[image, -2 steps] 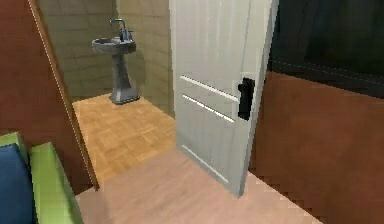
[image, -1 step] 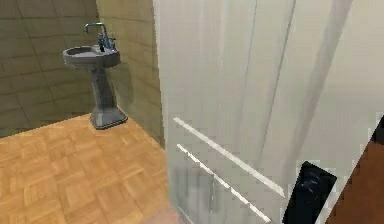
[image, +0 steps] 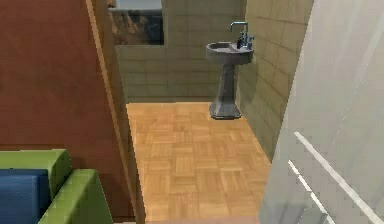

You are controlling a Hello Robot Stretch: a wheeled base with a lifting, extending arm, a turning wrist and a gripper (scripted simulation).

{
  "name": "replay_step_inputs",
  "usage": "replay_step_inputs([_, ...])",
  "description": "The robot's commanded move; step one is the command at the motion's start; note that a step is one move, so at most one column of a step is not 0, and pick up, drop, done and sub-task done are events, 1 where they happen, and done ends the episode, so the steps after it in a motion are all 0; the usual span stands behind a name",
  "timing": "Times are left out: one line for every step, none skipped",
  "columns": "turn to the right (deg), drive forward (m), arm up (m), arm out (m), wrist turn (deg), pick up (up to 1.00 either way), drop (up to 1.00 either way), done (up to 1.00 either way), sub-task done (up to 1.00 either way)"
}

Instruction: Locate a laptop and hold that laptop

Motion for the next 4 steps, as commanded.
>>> replay_step_inputs([0.0, 1.00, 0.00, 0.00, 0.0, 0.00, 0.00, 0.00, 0.00])
replay_step_inputs([-15.0, 0.00, 0.00, 0.00, 0.0, 0.00, 0.00, 0.00, 0.00])
replay_step_inputs([0.0, 0.15, 0.00, 0.00, 0.0, 0.00, 0.00, 0.00, 0.00])
replay_step_inputs([-33.0, 0.00, 0.00, 0.00, 0.0, 0.00, 0.00, 0.00, 0.00])
